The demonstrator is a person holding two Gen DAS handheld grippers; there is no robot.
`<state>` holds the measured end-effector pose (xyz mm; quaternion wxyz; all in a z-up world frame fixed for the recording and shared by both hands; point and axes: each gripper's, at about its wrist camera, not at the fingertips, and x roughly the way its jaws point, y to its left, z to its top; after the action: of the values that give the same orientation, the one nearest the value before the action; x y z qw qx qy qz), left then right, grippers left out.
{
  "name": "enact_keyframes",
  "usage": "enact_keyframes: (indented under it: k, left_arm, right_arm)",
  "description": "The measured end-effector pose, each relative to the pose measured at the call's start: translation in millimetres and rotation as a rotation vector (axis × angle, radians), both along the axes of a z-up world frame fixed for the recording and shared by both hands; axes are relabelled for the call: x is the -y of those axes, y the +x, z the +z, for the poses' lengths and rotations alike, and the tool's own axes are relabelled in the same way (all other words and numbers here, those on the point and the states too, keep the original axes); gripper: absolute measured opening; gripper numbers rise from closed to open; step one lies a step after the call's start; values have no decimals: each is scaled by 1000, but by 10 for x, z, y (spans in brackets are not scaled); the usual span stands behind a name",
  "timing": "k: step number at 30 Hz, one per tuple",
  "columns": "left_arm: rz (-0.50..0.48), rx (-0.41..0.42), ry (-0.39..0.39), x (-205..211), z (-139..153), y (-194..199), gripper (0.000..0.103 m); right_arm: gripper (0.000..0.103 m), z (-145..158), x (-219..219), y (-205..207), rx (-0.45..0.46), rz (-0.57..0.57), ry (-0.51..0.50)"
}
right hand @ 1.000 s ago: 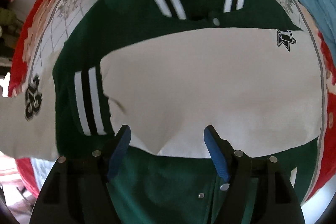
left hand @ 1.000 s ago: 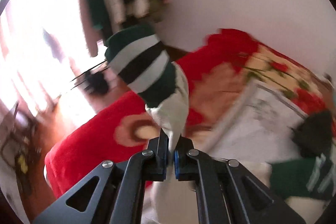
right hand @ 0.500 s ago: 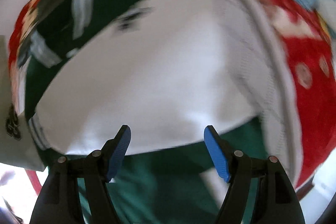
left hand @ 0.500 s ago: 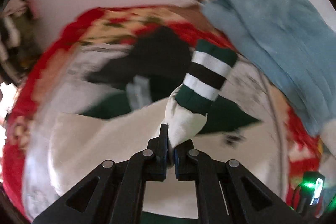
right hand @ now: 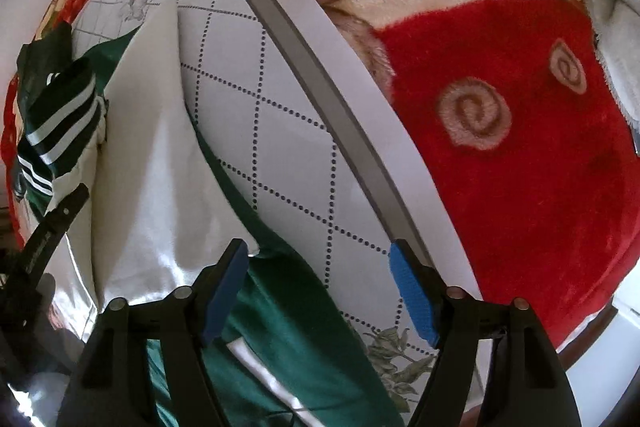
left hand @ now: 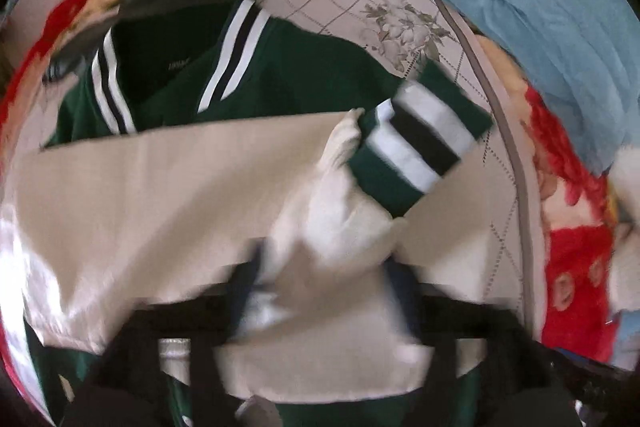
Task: Fold large clothes
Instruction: 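Fold that white sleeve across the jacket front with the left tool and release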
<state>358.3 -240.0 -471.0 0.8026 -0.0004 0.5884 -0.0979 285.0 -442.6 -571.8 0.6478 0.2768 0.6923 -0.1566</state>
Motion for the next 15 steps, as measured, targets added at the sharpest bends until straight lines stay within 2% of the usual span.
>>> enact_keyframes:
  k: [2, 7, 11, 15]
  left_arm:
    - [25, 10, -30, -80, 47, -32, 96]
    - [120, -5, -49, -469, 243, -152, 96]
    - [233, -2, 62, -901, 250, -174, 96]
    - [282, 42, 286, -1344, 156, -125, 96]
  right_arm:
    - [78, 25, 81, 4, 15, -20, 48]
    - [78, 198, 213, 155, 83, -54, 125]
    - [78, 270, 87, 454, 169, -16, 208]
    - [78, 295, -330, 1018, 235, 82, 234]
